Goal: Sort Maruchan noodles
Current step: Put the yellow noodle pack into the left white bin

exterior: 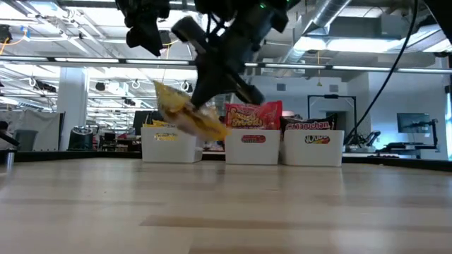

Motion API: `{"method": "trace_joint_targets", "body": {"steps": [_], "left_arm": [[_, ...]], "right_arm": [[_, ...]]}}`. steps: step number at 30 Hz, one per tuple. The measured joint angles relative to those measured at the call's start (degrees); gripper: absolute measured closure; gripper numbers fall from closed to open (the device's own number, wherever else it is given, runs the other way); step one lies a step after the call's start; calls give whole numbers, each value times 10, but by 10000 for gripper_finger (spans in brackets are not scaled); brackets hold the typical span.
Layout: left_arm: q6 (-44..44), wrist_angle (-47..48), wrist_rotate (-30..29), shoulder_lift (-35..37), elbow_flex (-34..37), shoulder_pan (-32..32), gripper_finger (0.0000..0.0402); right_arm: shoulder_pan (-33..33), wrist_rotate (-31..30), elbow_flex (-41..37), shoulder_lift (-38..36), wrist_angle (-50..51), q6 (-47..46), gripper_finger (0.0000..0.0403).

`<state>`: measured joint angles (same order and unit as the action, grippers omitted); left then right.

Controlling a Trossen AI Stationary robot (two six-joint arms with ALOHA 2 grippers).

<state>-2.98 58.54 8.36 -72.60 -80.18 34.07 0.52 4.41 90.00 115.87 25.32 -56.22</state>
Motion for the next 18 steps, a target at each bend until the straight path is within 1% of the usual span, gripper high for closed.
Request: {"method": "trace_joint_targets", "body": {"steps": [5,11,13,18], "left_arm": [[2,1,0,19,-9,6,265],[8,2,0,37,-59,7,265],[12,1,-1,41,-78,7,265],[23,0,-7,51,-115,8,265]], "right_arm": [[-43,-20,42,-3,-3,66,402],[-104,-33,97,7,-29,133,403],[-119,-33,107,9,-28,154,403],[-149,-54,113,7,-88,186,402]]}}
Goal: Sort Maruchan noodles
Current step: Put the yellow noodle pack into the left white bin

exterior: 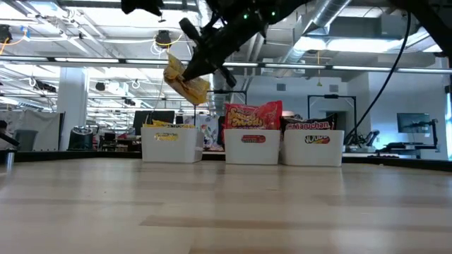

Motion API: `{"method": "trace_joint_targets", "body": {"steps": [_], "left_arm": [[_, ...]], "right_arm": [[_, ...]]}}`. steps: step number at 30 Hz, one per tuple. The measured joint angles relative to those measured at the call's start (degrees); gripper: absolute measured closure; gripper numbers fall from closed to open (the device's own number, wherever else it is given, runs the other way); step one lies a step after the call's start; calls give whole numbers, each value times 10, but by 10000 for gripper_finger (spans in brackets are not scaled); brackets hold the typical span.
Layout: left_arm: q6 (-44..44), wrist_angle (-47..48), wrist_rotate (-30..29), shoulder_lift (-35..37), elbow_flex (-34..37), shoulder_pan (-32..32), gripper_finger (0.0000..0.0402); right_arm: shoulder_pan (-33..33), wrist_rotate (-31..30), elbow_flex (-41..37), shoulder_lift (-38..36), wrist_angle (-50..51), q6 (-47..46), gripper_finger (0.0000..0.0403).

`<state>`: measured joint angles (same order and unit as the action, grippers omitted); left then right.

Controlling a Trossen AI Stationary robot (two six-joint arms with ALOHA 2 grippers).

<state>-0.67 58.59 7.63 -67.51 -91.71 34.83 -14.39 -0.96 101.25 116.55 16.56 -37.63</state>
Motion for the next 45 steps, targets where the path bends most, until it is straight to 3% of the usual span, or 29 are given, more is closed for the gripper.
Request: {"method": "trace_joint_targets", "body": {"steps": [9,16,32,45], "left_arm": [[20,10,-50,12,-9,0,265],[34,18,-69,7,-9,0,265],[35,54,-99,8,-9,1,265],[35,64,-98,8,-9,1,265]], "right_arm": [[-42,-10,-1,0,-124,37,402],[-42,-9,2,22,-153,75,402],[-32,12,17,120,-135,62,399],[-41,11,17,122,-135,90,311]]}}
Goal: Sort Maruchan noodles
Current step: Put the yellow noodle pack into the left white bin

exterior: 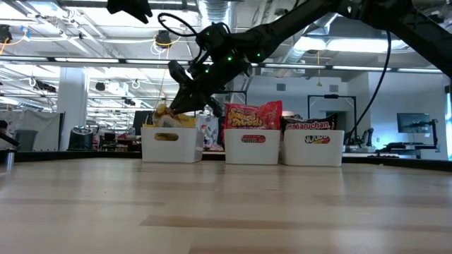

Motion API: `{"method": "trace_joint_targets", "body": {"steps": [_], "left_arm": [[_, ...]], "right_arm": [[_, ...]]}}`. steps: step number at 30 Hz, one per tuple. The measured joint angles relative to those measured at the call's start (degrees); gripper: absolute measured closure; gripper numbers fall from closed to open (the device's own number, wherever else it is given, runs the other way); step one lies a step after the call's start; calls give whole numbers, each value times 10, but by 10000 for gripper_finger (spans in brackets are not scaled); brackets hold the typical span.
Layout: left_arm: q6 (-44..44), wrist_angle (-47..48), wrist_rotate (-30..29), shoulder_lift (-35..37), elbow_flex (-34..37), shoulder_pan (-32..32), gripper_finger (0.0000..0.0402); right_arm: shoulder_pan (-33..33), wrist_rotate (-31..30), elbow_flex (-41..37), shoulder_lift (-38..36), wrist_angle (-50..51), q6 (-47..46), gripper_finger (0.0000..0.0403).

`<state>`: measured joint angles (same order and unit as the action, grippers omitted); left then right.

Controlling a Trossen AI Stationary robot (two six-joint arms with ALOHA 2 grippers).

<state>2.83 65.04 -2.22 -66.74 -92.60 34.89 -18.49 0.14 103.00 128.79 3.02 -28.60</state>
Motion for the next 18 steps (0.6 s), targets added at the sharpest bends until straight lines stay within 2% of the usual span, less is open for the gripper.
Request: {"method": "trace_joint_targets", "body": {"steps": [12,18], "left_arm": [[9,14,0,0,0,0,265],[9,25,0,0,0,0,265]], "right_arm": [[-11,1,0,-9,24,-7,252],[-17,72,1,-19,12,-34,246]]}}
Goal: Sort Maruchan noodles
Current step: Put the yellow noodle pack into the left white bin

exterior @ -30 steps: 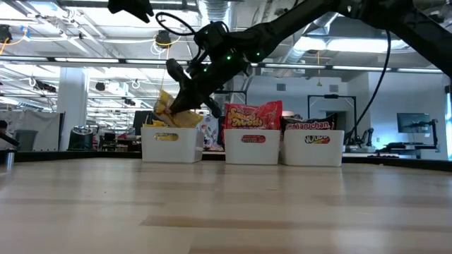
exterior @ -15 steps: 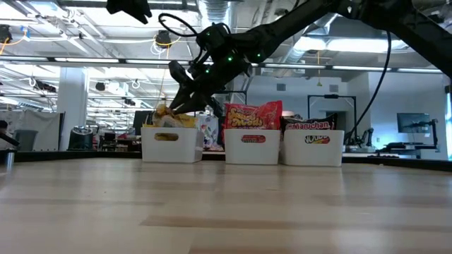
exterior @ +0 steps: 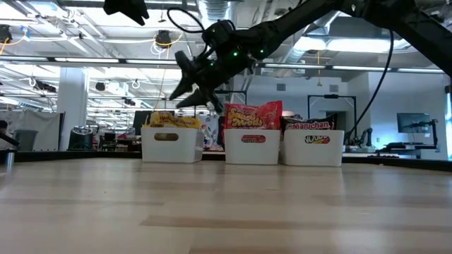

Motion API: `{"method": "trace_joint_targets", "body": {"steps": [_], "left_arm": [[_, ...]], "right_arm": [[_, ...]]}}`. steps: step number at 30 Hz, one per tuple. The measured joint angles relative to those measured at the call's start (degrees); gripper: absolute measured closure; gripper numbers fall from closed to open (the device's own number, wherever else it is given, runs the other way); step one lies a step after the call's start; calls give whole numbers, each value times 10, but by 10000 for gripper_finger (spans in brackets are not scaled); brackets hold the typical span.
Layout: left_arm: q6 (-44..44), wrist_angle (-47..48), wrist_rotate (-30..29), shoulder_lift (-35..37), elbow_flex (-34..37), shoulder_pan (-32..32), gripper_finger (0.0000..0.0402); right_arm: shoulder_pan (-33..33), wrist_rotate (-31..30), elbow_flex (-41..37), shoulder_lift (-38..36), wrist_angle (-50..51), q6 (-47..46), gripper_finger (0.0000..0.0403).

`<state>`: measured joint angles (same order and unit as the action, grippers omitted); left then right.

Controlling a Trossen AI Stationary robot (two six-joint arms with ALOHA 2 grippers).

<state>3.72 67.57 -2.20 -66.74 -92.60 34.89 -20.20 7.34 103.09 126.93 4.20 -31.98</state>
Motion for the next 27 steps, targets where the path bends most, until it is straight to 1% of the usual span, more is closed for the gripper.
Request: {"method": "trace_joint_targets", "body": {"steps": [3,5,9,12,14,16,20,24,25,27], "left_arm": [[1,0,0,0,0,0,265],[2,0,0,0,0,0,265],[2,0,-1,0,0,0,265],[2,0,-1,0,0,0,265],[2,0,-1,0,0,0,265],[2,0,-1,0,0,0,265],[4,9,-1,0,4,0,265],[-14,11,-5,0,40,4,265],[-17,11,-13,-1,49,8,265],[-17,8,-25,0,66,15,265]], "right_arm": [[8,61,1,0,-5,-4,250],[16,88,11,1,1,-24,254],[28,91,13,7,-3,-26,266],[25,90,32,11,11,42,276],[21,89,61,9,3,79,281],[16,89,95,6,25,96,285],[5,88,153,7,110,119,286],[-5,84,205,-5,264,162,286],[-6,75,219,-12,299,176,286],[-7,39,240,-32,383,204,286]]}}
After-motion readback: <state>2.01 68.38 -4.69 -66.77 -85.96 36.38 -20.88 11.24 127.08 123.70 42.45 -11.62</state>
